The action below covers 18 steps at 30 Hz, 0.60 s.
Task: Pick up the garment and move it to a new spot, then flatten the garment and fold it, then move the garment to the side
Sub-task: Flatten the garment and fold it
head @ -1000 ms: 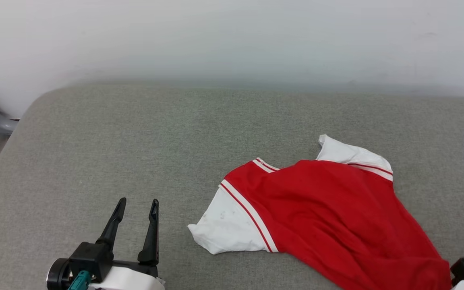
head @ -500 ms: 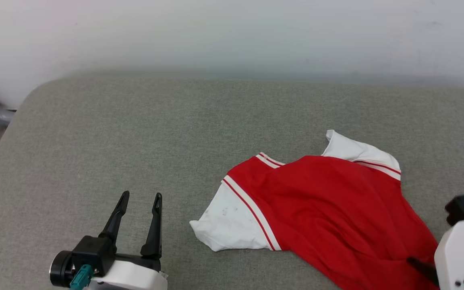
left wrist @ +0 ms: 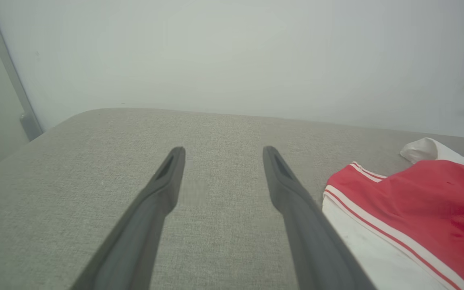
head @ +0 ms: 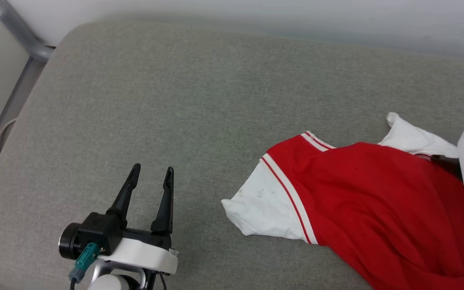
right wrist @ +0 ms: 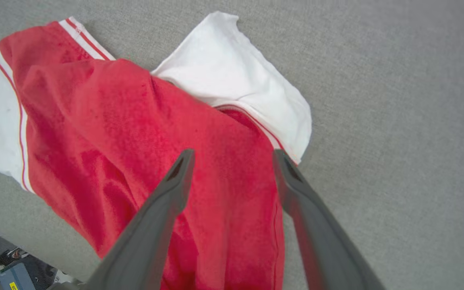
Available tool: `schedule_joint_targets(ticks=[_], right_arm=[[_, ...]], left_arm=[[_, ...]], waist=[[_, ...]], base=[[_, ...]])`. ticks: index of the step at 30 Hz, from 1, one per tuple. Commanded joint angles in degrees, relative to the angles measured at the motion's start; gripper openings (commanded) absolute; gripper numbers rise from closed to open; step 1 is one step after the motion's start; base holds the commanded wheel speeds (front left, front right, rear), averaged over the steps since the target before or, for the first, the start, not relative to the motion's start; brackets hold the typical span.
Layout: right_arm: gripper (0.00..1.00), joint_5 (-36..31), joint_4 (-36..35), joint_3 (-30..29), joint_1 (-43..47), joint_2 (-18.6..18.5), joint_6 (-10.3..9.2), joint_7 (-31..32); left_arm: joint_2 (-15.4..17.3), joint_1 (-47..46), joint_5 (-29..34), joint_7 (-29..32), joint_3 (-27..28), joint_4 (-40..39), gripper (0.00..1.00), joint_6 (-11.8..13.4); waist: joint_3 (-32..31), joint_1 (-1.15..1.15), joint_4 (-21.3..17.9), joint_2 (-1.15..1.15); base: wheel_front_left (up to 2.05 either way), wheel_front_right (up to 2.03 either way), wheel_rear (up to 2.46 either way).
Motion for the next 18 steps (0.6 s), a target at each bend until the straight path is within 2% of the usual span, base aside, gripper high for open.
schedule_joint_targets(ticks=[1,9,12,18], right_arm=[[1.00,-0.85,1.97,0.10,-2.47,-0.59,-0.06,0.30],[1.00,-3.83,9.90,1.85,-9.72,-2.69,-0.06,-0.12],[1.00,-4.96,12.27,3.97,-11.03,-4.22,-0.05,0.03],[1.00,-6.18,16.69,4.69,-11.44,-4.81,-0.05,-0.78]], left_arm=[[-0.09,-0.99,-0.31,-0.15,-0.47,-0.20,1.00,-0.03],[-0.10,-2.72,-1.42,-0.15,-1.43,-0.02,1.00,0.38],[-0.09,-2.90,-1.74,-0.15,-2.06,0.02,1.00,0.84],[-0.08,-3.91,-2.46,-0.15,-2.89,-0.32,1.00,1.25]], waist=[[3.64,-0.01,3.70,0.00],[7.45,-0.01,7.18,0.00],[8.57,-0.01,7.99,0.00],[10.61,-0.01,8.99,0.00]], base=[[0.00,0.00,0.00],[0.00,0.00,0.00],[0.00,0.00,0.00],[0.00,0.00,0.00]])
